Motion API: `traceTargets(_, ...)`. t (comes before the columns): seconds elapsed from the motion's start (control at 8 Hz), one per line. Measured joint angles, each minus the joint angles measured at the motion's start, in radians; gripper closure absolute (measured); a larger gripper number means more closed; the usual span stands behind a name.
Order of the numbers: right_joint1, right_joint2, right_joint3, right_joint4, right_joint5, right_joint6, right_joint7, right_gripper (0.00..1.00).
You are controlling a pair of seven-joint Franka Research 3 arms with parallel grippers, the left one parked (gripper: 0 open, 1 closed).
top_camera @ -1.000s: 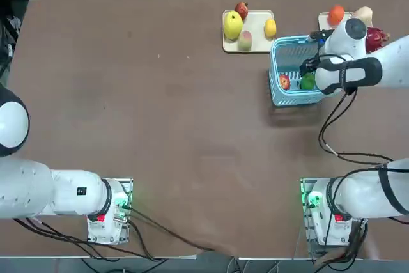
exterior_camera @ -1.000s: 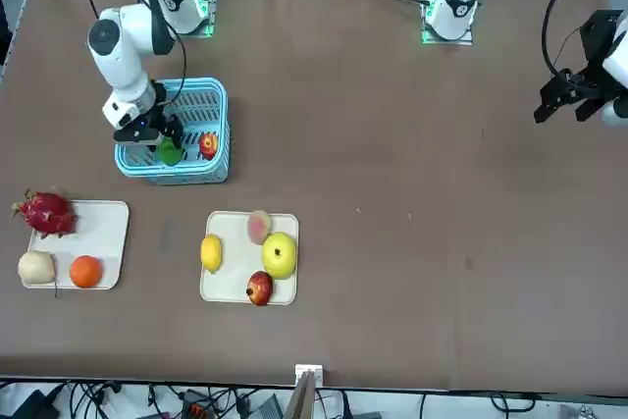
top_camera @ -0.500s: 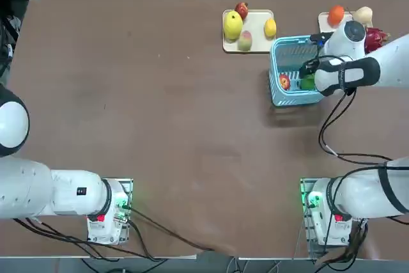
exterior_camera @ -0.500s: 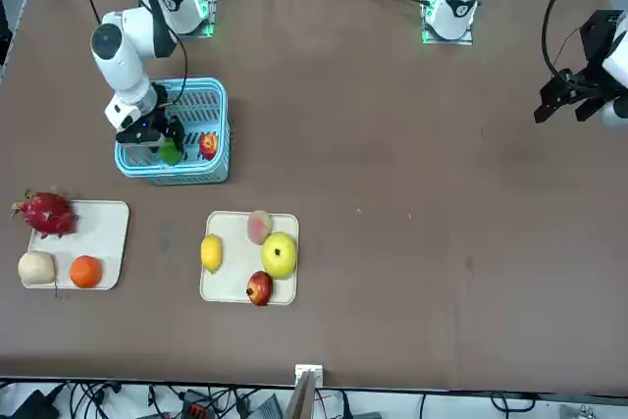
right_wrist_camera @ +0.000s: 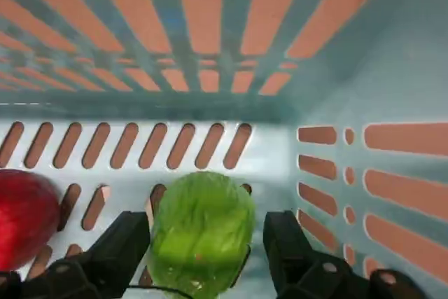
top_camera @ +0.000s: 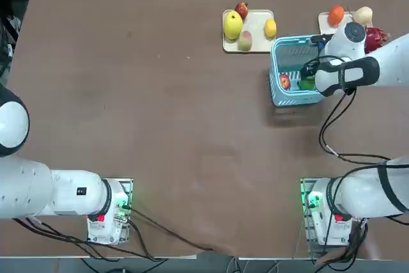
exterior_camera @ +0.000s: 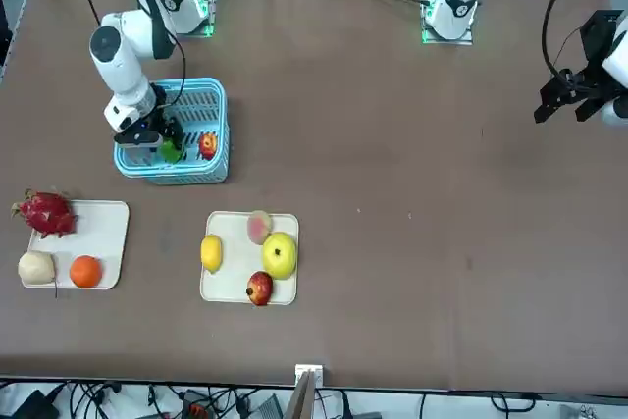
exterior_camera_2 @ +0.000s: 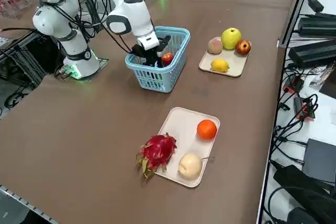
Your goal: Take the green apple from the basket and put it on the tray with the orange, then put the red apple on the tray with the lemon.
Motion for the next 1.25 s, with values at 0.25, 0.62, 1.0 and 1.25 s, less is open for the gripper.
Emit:
traceTargets(0.25, 0.0, 0.015, 0.0, 0.0, 0.0, 0.015, 0.0, 0.01)
traceTargets(0.62, 0.0, 0.023, 0.001, 0.0, 0.0, 0.017, 0.0, 0.12)
traceTargets(1.0, 0.005, 0.019, 0.004, 0.003, 0.0, 0.025, 0.026, 0.28)
traceTargets(1.25, 0.032, -0.013, 0.009, 0.011, 0.0, 0.01, 0.101, 0.33)
